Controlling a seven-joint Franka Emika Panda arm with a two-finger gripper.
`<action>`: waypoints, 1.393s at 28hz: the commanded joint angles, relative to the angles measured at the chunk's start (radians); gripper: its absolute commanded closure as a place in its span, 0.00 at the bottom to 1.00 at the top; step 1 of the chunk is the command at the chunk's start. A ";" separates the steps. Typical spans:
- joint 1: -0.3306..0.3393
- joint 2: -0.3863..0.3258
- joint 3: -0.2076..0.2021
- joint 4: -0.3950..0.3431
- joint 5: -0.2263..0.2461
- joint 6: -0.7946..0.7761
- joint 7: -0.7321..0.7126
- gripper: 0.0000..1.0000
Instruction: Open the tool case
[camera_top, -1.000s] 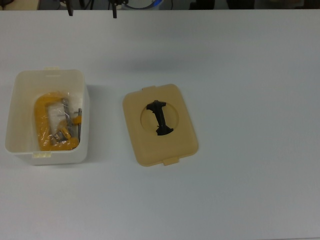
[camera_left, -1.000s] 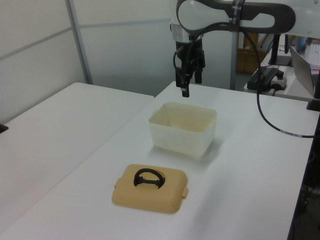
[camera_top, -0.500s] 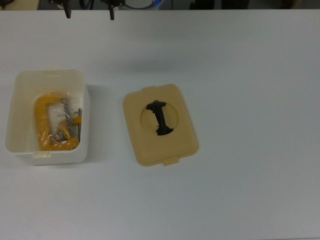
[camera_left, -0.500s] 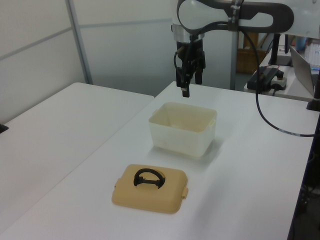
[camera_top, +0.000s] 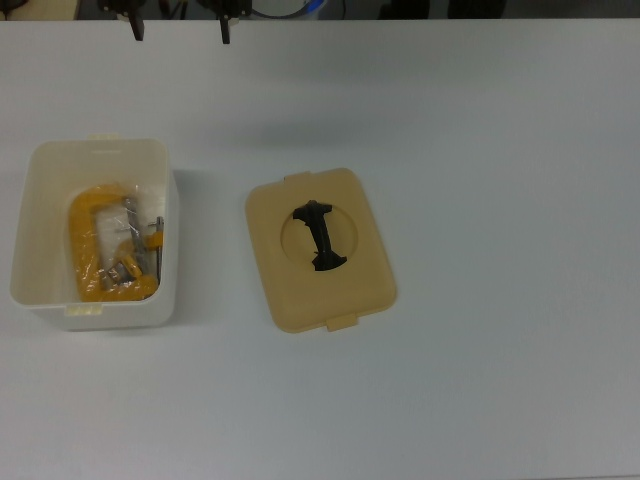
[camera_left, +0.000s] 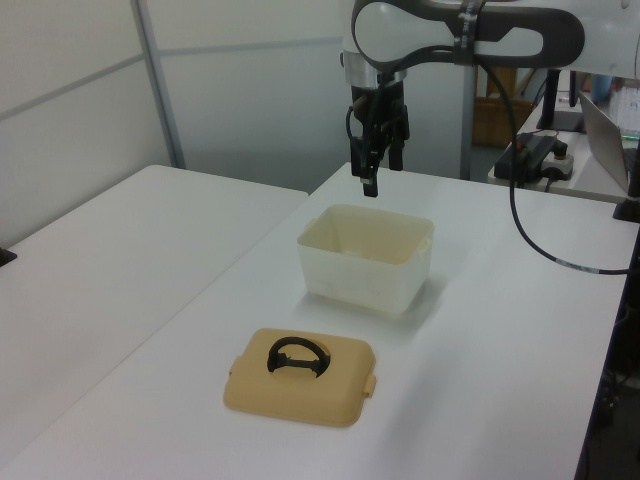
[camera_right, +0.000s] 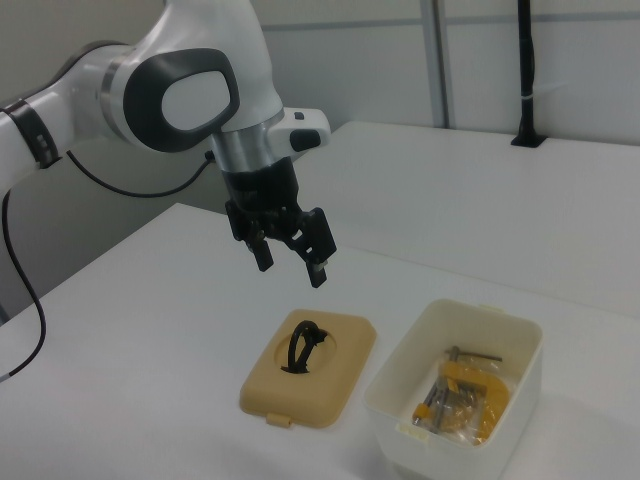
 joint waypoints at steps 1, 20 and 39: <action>-0.006 0.001 0.002 -0.002 0.024 0.026 -0.019 0.00; -0.006 0.007 0.004 0.000 0.023 0.023 -0.024 0.00; -0.006 0.016 0.008 0.000 0.024 0.023 -0.021 0.00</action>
